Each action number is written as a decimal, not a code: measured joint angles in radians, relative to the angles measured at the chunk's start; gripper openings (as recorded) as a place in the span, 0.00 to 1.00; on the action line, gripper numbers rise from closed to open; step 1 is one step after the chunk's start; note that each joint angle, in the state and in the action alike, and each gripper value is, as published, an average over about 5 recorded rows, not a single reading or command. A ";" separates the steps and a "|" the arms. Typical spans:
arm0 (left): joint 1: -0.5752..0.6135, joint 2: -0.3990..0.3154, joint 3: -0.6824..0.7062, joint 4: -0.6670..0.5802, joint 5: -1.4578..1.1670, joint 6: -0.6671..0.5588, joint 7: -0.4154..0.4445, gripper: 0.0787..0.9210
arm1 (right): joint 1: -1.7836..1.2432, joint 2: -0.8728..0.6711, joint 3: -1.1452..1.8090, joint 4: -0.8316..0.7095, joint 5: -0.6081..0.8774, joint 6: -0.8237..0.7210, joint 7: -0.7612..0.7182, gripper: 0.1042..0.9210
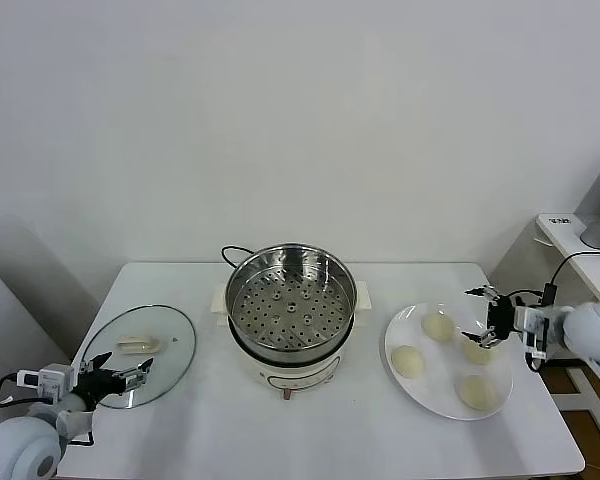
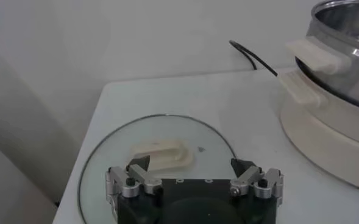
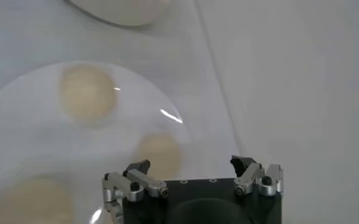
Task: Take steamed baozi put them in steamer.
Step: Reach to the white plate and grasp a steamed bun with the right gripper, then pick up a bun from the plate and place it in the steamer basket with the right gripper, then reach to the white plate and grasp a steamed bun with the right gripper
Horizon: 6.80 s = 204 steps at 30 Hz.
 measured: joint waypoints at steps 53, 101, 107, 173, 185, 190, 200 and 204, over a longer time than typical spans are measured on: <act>-0.036 0.022 0.023 0.017 -0.008 -0.001 0.002 0.88 | 0.458 0.334 -0.438 -0.503 -0.214 0.082 -0.231 0.50; -0.047 0.029 0.062 0.009 -0.006 -0.001 -0.001 0.88 | 1.004 0.765 -0.711 -0.560 -0.088 0.776 -0.388 0.49; -0.045 0.027 0.062 0.007 -0.006 -0.001 -0.001 0.88 | 0.966 0.799 -0.695 -0.546 -0.150 0.796 -0.396 0.49; -0.048 0.004 0.064 0.000 -0.003 0.004 -0.005 0.88 | 1.154 0.593 -1.104 -0.408 0.216 0.779 -0.418 0.88; -0.050 0.001 0.062 -0.005 -0.003 0.005 -0.006 0.88 | 1.220 0.399 -1.334 -0.285 0.469 0.325 -0.417 0.88; -0.048 -0.002 0.062 -0.010 -0.003 0.005 -0.006 0.88 | 1.197 0.338 -1.370 -0.243 0.502 0.157 -0.396 0.88; -0.047 -0.008 0.064 -0.011 -0.003 0.005 -0.007 0.88 | 1.105 0.281 -1.374 -0.218 0.511 -0.027 -0.339 0.88; -0.047 -0.008 0.066 -0.011 -0.003 0.005 -0.007 0.88 | 1.058 0.276 -1.358 -0.217 0.504 -0.062 -0.316 0.88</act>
